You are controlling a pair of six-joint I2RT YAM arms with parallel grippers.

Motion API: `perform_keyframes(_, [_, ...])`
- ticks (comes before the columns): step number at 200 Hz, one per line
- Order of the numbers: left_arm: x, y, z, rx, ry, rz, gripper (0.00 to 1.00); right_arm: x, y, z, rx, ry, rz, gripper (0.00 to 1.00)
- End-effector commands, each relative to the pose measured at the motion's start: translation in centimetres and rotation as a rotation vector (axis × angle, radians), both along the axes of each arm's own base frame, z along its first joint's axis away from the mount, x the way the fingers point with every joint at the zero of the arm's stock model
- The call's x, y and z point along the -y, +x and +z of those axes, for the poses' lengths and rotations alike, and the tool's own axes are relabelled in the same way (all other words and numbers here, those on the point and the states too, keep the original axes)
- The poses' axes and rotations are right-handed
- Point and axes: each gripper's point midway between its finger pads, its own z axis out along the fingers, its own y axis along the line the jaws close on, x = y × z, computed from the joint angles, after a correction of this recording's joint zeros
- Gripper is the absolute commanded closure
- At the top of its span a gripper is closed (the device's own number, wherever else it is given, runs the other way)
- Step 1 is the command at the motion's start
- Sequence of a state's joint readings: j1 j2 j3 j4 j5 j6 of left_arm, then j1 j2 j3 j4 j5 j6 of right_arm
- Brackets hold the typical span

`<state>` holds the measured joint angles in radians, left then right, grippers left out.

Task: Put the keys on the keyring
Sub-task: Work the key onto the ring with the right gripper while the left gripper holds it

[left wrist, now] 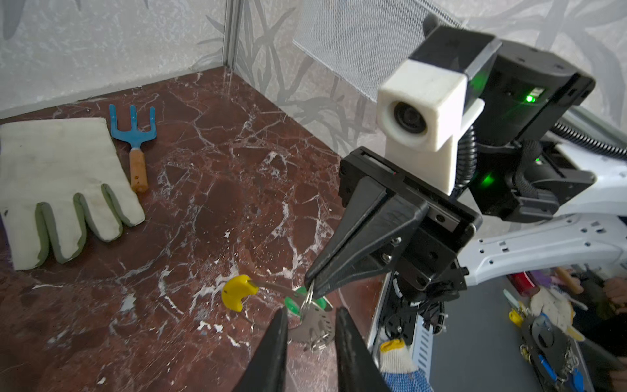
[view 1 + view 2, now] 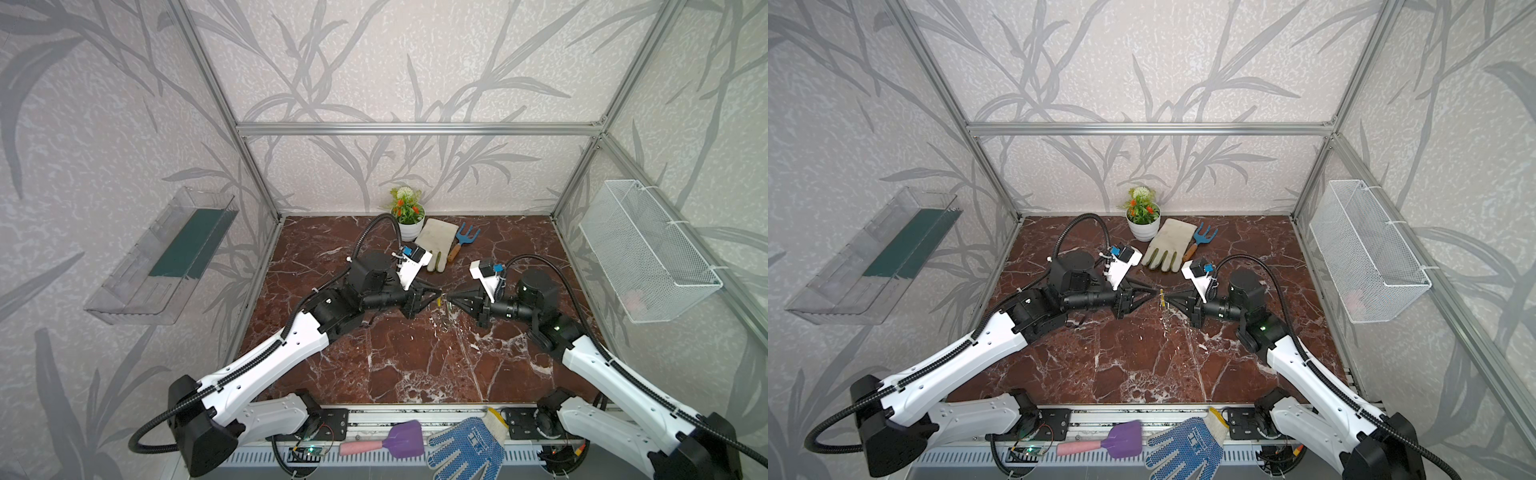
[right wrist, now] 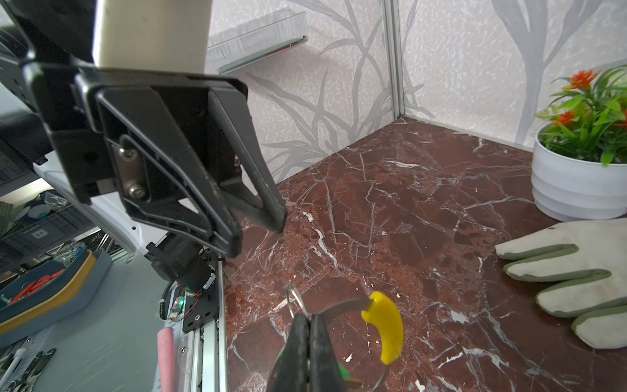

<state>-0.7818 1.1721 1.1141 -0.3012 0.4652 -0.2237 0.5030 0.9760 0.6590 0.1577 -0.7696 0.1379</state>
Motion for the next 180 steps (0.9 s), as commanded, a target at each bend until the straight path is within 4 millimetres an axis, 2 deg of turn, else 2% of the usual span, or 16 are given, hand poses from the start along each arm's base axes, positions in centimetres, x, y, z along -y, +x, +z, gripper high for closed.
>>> perform_keyframes(1, [-0.9,-1.2,-2.5,-0.028,0.143,-0.059,0.74,-0.9,-0.5,1.6,0.073,0.008,0.054,1.00])
perform_keyframes(64, [-0.4,-1.4,-4.1,-0.071,0.192,-0.109,0.76,-1.7,-1.1,1.3,0.078,-0.008,0.089,1.00])
perform_keyframes(147, [-0.5,-1.6,-3.0,-0.051,0.160,-0.115,0.79,-2.4,-1.6,0.3,0.065,-0.049,0.108,1.00])
perform_keyframes(180, [-0.5,-1.6,-3.2,-0.057,0.164,-0.119,0.82,-2.6,-1.9,0.3,0.065,-0.056,0.119,1.00])
